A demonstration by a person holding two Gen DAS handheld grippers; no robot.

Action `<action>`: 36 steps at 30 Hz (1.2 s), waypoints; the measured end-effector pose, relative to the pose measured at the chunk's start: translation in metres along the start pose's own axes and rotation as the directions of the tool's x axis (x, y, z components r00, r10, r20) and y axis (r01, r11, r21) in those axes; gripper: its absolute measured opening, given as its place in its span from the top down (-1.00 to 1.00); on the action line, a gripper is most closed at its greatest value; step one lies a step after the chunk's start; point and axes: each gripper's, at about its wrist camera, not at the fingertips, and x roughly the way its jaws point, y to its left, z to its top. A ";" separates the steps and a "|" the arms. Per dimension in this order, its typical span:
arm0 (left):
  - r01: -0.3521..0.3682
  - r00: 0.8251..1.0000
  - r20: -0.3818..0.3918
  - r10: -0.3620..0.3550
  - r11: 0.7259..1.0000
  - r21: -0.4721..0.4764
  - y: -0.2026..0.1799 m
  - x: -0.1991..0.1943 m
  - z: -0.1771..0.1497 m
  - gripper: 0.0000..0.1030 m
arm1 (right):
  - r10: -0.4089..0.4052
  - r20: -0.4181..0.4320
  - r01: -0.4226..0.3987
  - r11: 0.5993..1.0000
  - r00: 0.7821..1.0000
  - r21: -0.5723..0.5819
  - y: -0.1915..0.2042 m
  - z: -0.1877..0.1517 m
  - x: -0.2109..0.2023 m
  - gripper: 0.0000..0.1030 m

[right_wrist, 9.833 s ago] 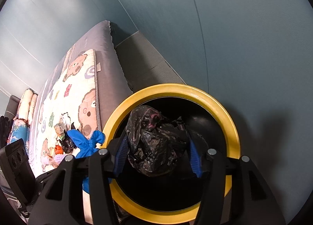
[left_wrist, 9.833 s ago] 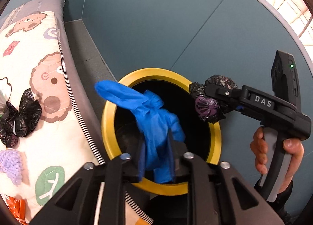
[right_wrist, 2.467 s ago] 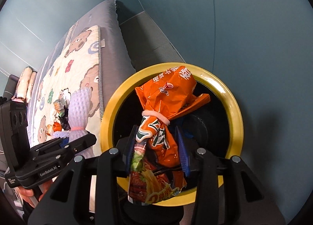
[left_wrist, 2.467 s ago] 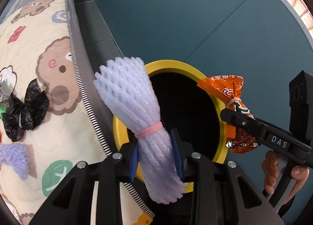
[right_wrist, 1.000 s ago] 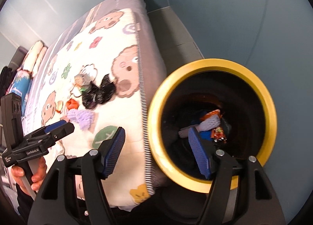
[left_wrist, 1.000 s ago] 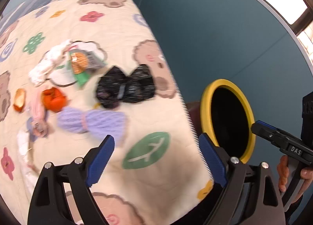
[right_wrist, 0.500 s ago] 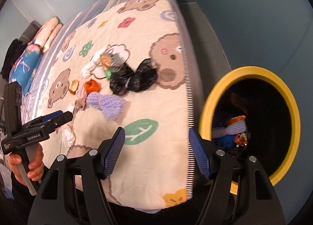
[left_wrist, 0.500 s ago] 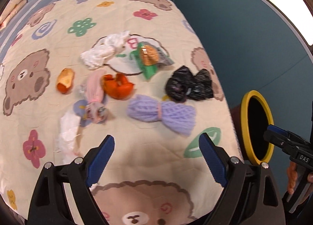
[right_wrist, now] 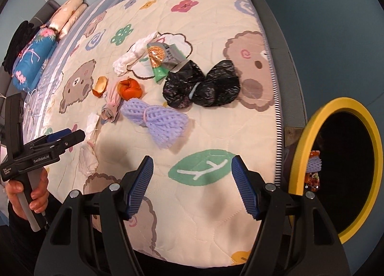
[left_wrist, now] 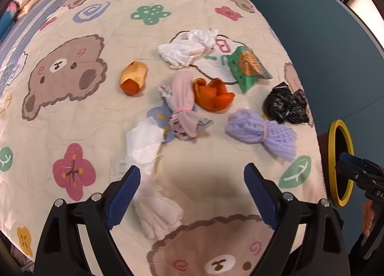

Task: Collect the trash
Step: 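Grasp the white tissue with the left tool while the right tool grasps the purple foam net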

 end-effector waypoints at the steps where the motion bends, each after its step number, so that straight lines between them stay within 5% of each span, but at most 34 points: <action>1: -0.004 1.000 -0.002 0.004 1.000 -0.006 0.004 0.001 -0.001 -0.64 | 0.000 -0.004 0.000 1.000 1.000 -0.006 0.002 0.001 0.003 -0.26; 19: -0.019 0.996 -0.084 0.011 0.996 -0.087 0.062 0.033 -0.011 -0.64 | -0.055 -0.115 0.041 0.992 0.992 -0.123 0.056 0.028 0.068 -0.26; 36: -0.002 0.990 -0.141 -0.008 0.997 -0.076 0.060 0.059 -0.021 -0.63 | -0.114 -0.152 0.088 0.982 0.982 -0.167 0.071 0.050 0.120 -0.26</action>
